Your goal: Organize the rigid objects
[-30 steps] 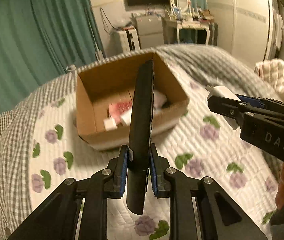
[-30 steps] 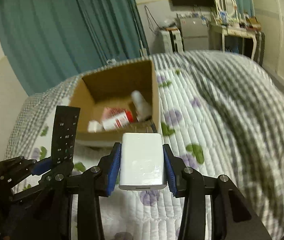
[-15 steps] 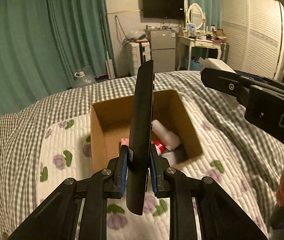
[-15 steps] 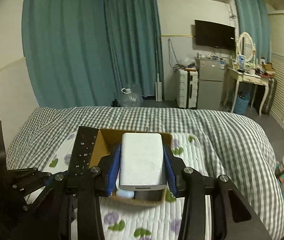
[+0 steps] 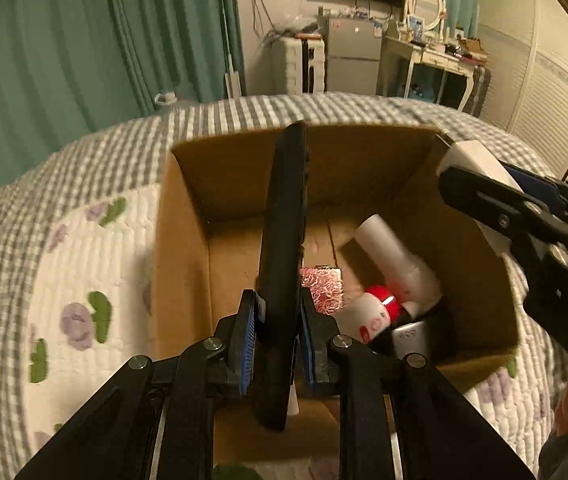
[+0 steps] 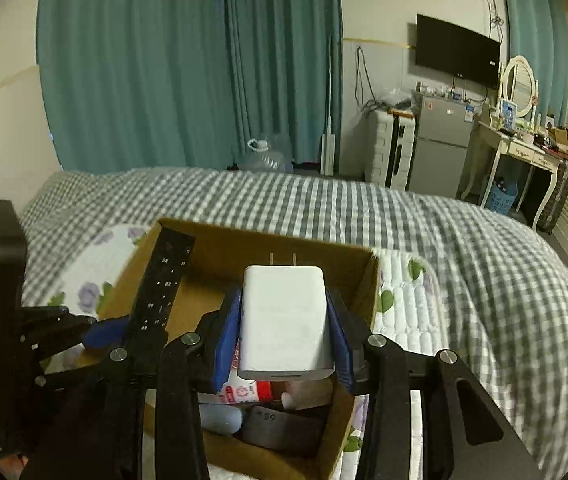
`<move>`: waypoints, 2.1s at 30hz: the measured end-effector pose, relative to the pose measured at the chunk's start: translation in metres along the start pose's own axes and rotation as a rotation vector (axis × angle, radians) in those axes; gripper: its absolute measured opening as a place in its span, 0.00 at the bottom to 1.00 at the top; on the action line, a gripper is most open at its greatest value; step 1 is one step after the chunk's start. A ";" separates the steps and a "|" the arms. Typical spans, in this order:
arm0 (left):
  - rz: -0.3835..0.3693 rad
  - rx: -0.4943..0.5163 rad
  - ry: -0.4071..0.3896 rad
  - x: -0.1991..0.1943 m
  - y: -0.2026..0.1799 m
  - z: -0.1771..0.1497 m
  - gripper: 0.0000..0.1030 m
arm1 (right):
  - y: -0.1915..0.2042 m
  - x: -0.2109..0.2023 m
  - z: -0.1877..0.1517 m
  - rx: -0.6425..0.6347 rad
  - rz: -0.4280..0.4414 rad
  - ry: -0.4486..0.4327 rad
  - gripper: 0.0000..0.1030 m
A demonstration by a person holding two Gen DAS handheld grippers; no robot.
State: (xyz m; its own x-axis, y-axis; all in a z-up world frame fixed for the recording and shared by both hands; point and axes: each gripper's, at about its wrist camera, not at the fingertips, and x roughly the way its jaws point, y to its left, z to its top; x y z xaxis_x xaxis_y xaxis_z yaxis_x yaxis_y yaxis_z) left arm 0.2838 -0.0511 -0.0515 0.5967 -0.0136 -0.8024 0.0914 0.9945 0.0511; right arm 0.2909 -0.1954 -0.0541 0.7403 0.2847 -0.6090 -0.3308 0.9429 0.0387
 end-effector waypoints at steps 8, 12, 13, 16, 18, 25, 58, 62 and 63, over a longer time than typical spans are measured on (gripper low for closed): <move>0.012 0.001 0.036 0.018 -0.002 -0.005 0.22 | -0.007 0.018 -0.017 0.019 0.004 0.032 0.39; 0.052 0.026 -0.006 0.004 -0.003 -0.004 0.28 | -0.008 0.017 -0.015 0.028 0.004 0.026 0.39; 0.053 0.026 -0.020 -0.001 -0.001 -0.002 0.31 | -0.010 0.018 -0.013 0.035 0.006 0.024 0.39; 0.046 -0.006 -0.053 -0.017 0.009 0.004 0.32 | -0.010 0.021 -0.008 0.049 0.009 0.020 0.39; 0.053 -0.023 -0.075 -0.025 0.017 0.007 0.32 | -0.008 0.029 -0.005 0.045 0.001 0.029 0.39; 0.056 -0.049 -0.083 -0.025 0.033 0.003 0.32 | 0.004 0.068 -0.001 0.044 0.029 0.092 0.40; 0.087 -0.006 -0.590 -0.303 0.001 -0.054 0.81 | 0.018 -0.271 0.006 0.057 -0.123 -0.293 0.85; 0.115 -0.045 -0.615 -0.290 0.010 -0.075 0.86 | 0.017 -0.273 -0.020 0.080 -0.155 -0.350 0.99; 0.121 -0.056 -0.619 -0.285 0.011 -0.081 0.86 | 0.016 -0.270 -0.027 0.085 -0.153 -0.358 1.00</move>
State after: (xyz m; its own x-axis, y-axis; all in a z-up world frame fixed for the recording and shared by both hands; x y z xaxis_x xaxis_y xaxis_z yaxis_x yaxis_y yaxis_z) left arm 0.0504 -0.0277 0.1297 0.9523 0.0585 -0.2996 -0.0375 0.9965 0.0753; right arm 0.0701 -0.2621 0.0899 0.9394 0.1676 -0.2990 -0.1622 0.9858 0.0429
